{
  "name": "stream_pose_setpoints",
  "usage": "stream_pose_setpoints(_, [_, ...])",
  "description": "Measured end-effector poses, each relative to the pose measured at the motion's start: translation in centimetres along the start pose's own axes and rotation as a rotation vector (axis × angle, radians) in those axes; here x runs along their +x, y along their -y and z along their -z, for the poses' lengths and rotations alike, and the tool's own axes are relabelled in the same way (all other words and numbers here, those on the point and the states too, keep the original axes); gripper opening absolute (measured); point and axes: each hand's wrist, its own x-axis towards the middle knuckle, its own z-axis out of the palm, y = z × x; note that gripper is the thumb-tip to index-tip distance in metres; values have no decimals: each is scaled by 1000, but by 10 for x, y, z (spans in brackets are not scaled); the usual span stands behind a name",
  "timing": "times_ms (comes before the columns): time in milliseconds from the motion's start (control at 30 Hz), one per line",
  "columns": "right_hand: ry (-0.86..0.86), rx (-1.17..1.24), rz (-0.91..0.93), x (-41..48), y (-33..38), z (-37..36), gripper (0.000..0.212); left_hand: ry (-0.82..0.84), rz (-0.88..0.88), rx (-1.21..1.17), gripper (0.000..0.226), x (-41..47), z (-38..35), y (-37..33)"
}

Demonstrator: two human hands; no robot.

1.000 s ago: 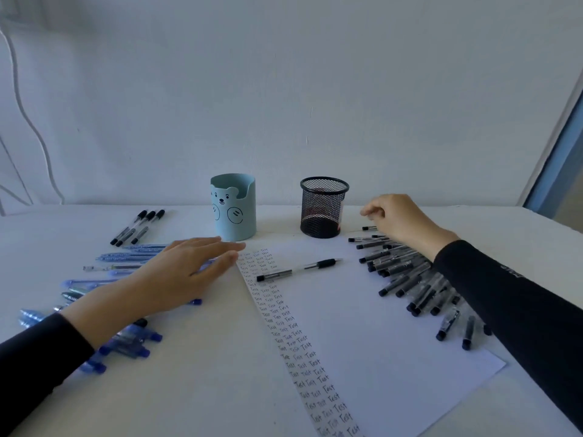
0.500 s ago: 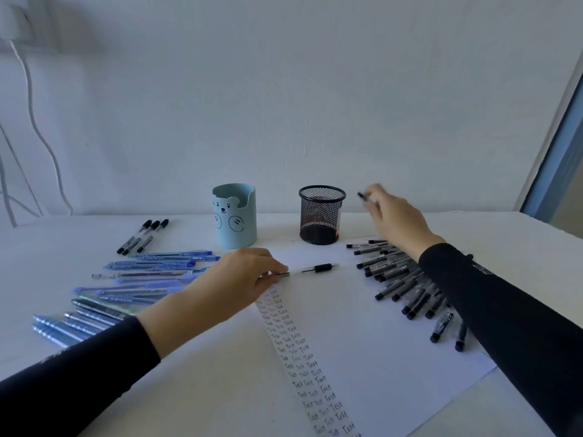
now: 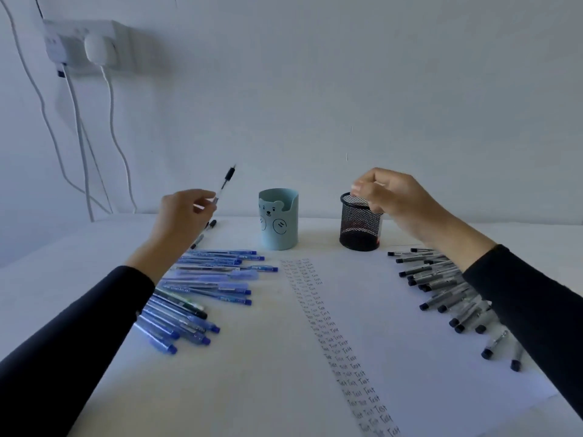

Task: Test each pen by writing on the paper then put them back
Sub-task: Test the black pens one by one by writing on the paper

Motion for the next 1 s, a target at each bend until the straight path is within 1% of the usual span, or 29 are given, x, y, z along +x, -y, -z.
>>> stream_pose_setpoints(67, [97, 29, 13, -3, 0, -9, 43, 127, 16, 124, 12, 0, -9, 23])
stream_pose_setpoints(100, [151, 44, 6, -5, 0, -12, 41, 170, 1, 188, 18, 0, -14, 31])
stream_pose_setpoints(200, [301, -27, -2, -7, -5, -18, 48, 262, -26, 358, 29, 4, -24, 40])
stream_pose_setpoints(267, [286, -49, 0, -8, -11, -24, 40, 324, 0, 461, 37, 5, -29, 38])
stream_pose_setpoints(300, [271, -60, -6, -8, -13, -27, 40, 349, 27, 499, 34, 6, -31, 37])
stream_pose_setpoints(367, [259, -61, -46, -9, -19, -33, 48, 370, 83, 526, 20, 8, -34, 38])
stream_pose_setpoints(433, [254, -24, -122, -8, -22, -36, 53, 370, 102, 534, 19, 10, -37, 41])
stream_pose_setpoints(567, [216, 94, -227, -12, -25, -40, 41, 355, 92, 481, 22, 11, -37, 42])
stream_pose_setpoints(633, [229, 176, -293, -15, -30, -43, 37, 347, 54, 448, 20, 9, -35, 39])
stream_pose_setpoints(700, [242, 141, -302, -18, -36, -49, 31, 364, -16, 412, 27, 3, -32, 30])
stream_pose_setpoints(767, [232, 40, -294, -20, -41, -56, 22, 413, -95, 334, 29, -10, -30, 16])
stream_pose_setpoints(800, [223, 1, -303, -20, -43, -61, 21, 441, -137, 298, 29, -18, -30, 10])
stream_pose_setpoints(867, [202, -30, -324, -21, -47, -69, 27, 504, -210, 232, 32, -34, -29, -3])
stream_pose_setpoints(900, [181, -37, -323, -20, -48, -73, 30, 545, -238, 191, 38, -41, -29, -8])
stream_pose_setpoints(1000, [82, -91, -295, -21, -52, -84, 34, 723, -306, 85, 63, -51, -34, -20])
